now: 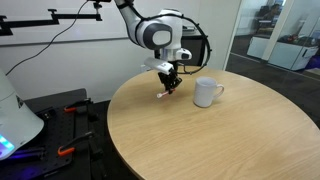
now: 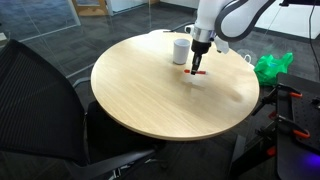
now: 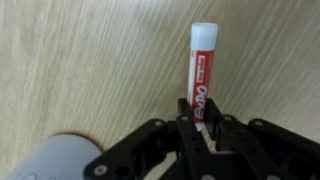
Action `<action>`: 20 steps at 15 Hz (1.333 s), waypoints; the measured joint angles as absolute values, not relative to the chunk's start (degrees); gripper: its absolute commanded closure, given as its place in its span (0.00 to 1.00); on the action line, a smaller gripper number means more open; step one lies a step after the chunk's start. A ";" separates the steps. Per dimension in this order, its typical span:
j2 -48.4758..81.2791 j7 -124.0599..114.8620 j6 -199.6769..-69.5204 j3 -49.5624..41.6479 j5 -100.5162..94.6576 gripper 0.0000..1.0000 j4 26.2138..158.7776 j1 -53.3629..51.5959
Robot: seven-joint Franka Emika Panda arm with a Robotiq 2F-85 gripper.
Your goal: Place the red marker inside the white mug
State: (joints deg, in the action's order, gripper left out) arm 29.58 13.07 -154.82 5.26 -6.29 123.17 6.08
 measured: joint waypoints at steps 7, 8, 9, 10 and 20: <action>17.17 3.24 -149.50 2.64 -6.82 0.95 128.90 1.96; 15.59 0.30 -149.55 1.53 -7.91 0.95 129.42 0.79; 14.13 -3.35 -149.72 0.29 -9.71 0.95 129.81 -0.40; 12.79 -7.57 -149.83 -1.04 -12.09 0.95 130.05 -1.61; 8.21 -39.64 -149.82 -7.50 -32.73 0.95 128.72 -5.08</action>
